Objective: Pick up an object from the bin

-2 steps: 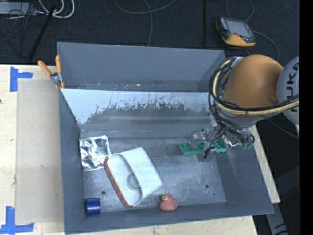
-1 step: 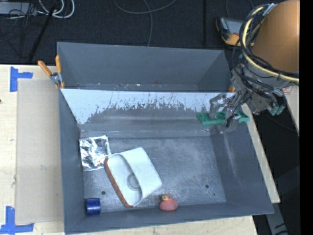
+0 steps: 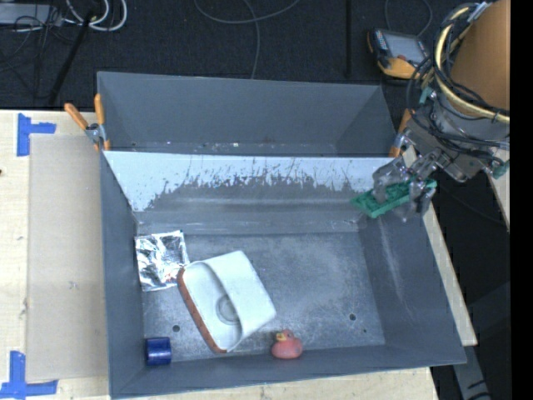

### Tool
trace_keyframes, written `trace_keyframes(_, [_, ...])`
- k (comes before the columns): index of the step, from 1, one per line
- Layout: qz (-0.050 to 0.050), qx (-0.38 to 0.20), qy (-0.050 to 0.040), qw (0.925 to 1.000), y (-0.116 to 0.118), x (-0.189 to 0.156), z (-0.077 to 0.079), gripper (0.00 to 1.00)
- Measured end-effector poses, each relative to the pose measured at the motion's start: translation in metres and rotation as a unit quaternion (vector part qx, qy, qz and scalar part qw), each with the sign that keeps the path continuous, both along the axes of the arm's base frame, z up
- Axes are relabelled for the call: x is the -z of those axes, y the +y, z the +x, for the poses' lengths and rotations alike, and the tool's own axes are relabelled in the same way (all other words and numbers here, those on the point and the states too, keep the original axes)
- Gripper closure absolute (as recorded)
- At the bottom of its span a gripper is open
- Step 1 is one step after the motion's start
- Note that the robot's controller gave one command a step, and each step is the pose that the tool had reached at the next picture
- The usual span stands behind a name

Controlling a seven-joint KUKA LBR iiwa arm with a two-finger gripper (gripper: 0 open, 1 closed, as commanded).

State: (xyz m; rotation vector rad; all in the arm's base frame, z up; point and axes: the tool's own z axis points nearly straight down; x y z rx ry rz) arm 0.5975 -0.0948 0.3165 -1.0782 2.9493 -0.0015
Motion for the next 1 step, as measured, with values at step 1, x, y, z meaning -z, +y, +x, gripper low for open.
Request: trace_keyframes(1, [0.001,-0.111,0.0022,0.9938,0.0209,0.0181,-0.0128,1.0])
